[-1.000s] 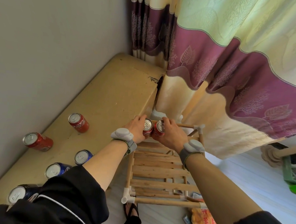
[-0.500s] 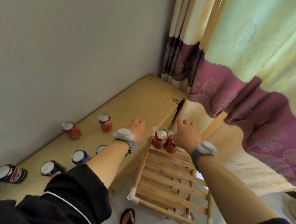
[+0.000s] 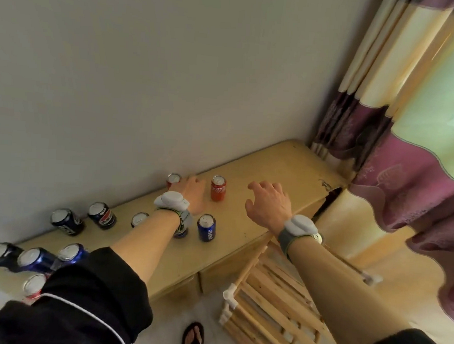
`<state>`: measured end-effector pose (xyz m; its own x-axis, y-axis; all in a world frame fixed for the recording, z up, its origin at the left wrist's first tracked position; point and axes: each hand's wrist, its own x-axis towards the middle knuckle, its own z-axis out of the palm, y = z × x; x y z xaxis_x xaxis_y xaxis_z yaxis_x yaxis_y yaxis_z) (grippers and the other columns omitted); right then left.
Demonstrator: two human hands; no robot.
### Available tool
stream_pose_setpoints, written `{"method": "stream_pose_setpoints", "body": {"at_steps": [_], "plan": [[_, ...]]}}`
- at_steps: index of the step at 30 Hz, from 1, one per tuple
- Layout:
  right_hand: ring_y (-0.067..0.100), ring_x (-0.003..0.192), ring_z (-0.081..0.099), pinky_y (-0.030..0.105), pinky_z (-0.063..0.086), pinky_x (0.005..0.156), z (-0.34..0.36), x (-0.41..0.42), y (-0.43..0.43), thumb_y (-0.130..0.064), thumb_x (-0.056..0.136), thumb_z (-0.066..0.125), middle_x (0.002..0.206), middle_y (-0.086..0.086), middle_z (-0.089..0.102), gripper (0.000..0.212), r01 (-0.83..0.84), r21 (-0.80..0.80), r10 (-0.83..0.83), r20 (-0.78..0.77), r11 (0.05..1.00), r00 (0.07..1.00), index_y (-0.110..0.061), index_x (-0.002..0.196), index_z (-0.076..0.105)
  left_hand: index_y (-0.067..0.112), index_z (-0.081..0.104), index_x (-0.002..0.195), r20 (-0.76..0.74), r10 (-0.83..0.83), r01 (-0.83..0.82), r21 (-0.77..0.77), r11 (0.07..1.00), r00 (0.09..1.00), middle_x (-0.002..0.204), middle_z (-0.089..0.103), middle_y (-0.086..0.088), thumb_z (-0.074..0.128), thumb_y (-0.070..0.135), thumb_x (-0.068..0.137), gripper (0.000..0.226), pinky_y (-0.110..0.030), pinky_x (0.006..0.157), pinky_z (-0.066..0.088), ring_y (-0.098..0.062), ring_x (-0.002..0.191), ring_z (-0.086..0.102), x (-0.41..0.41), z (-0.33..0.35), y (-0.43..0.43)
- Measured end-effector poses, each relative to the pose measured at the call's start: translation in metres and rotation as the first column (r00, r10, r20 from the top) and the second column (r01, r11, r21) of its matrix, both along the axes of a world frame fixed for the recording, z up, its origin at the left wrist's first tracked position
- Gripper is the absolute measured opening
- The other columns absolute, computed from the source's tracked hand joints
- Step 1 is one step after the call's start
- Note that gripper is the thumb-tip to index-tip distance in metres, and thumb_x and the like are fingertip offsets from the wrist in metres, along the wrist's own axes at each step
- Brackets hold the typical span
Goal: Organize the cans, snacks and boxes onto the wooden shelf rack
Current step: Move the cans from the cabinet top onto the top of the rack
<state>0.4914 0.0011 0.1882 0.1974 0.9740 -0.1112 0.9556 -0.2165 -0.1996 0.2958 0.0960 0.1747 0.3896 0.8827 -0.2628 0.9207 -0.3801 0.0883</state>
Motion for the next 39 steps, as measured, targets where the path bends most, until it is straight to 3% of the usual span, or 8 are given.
{"method": "stream_pose_setpoints", "body": {"at_steps": [4,9,12,19,24,28,33,39], "plan": [[0.029,0.131,0.042,0.042,0.040,0.101,-0.005,-0.022,0.024,-0.038,0.096,0.047,0.142,0.002,0.052,0.046,-0.068,-0.015,0.068,0.002,0.998,0.998,-0.028,0.141,0.048,0.021,0.048,0.138,-0.015,0.072,-0.072,0.027,0.997,0.997,0.136,0.050,-0.007,0.057,0.033,0.086,0.053,-0.042,0.096,0.049,-0.029,0.118,0.053,-0.028,0.000,0.019],[0.029,0.128,0.044,0.041,0.041,0.101,-0.017,-0.040,0.066,-0.038,0.097,0.047,0.139,0.003,0.053,0.044,-0.098,-0.043,0.099,0.015,0.994,0.995,-0.027,0.139,0.050,0.020,0.045,0.141,-0.049,0.046,-0.046,0.008,0.999,0.998,0.137,0.048,-0.008,0.054,0.033,0.094,0.049,-0.036,0.090,0.044,-0.029,0.118,0.052,-0.049,-0.009,0.053],[0.030,0.126,0.046,0.041,0.041,0.100,-0.030,-0.050,0.102,-0.040,0.097,0.045,0.138,0.005,0.054,0.044,-0.092,-0.068,0.093,0.011,0.993,0.996,-0.025,0.139,0.049,0.017,0.048,0.136,-0.044,0.037,-0.039,-0.051,0.998,0.998,0.136,0.048,-0.009,0.054,0.030,0.094,0.044,-0.032,0.085,0.040,-0.029,0.117,0.051,-0.057,-0.027,0.086],[0.035,0.126,0.045,0.043,0.045,0.097,-0.086,-0.059,0.177,-0.036,0.095,0.046,0.143,0.005,0.046,0.041,0.003,-0.233,-0.019,-0.066,0.973,0.998,-0.026,0.135,0.050,0.024,0.048,0.136,-0.028,0.016,-0.021,-0.160,0.987,0.999,0.135,0.046,-0.008,0.048,0.036,0.094,0.043,-0.038,0.093,0.046,-0.033,0.116,0.052,-0.065,-0.083,0.158],[0.043,0.129,0.041,0.049,0.043,0.103,-0.138,-0.057,0.217,-0.041,0.094,0.049,0.161,0.005,0.016,0.054,0.042,-0.348,-0.061,-0.043,0.937,0.997,-0.043,0.146,0.035,0.042,0.038,0.146,-0.023,0.008,-0.014,-0.261,0.965,1.000,0.161,0.012,-0.006,0.053,0.037,0.092,0.056,-0.047,0.105,0.041,-0.042,0.132,0.038,-0.072,-0.127,0.196],[0.045,0.124,0.043,0.053,0.045,0.099,-0.161,-0.057,0.231,-0.041,0.093,0.053,0.163,0.004,0.003,0.062,0.079,-0.369,-0.099,-0.035,0.926,0.994,-0.052,0.147,0.025,0.045,0.025,0.151,-0.052,-0.029,0.012,-0.298,0.955,0.998,0.164,-0.005,-0.002,0.052,0.036,0.093,0.064,-0.054,0.106,0.038,-0.045,0.136,0.033,-0.072,-0.145,0.209],[0.047,0.111,0.056,0.043,0.051,0.091,-0.190,-0.059,0.241,-0.030,0.095,0.055,0.163,0.009,0.000,0.064,0.085,-0.443,-0.134,-0.081,0.893,0.988,-0.044,0.151,0.027,0.041,0.023,0.153,-0.041,-0.033,0.012,-0.427,0.904,0.999,0.164,-0.005,-0.008,0.057,0.022,0.092,0.072,-0.047,0.107,0.042,-0.049,0.131,0.040,-0.071,-0.170,0.222],[0.042,0.091,0.061,0.045,0.056,0.079,-0.195,-0.061,0.239,-0.004,0.093,0.051,0.145,0.016,0.024,0.059,0.104,-0.355,-0.146,-0.093,0.929,0.985,-0.031,0.144,0.040,0.030,0.041,0.142,0.044,0.019,-0.003,-0.336,0.942,0.999,0.149,0.023,-0.015,0.051,0.009,0.094,0.054,-0.040,0.089,0.048,-0.041,0.107,0.052,-0.066,-0.181,0.219]]}}
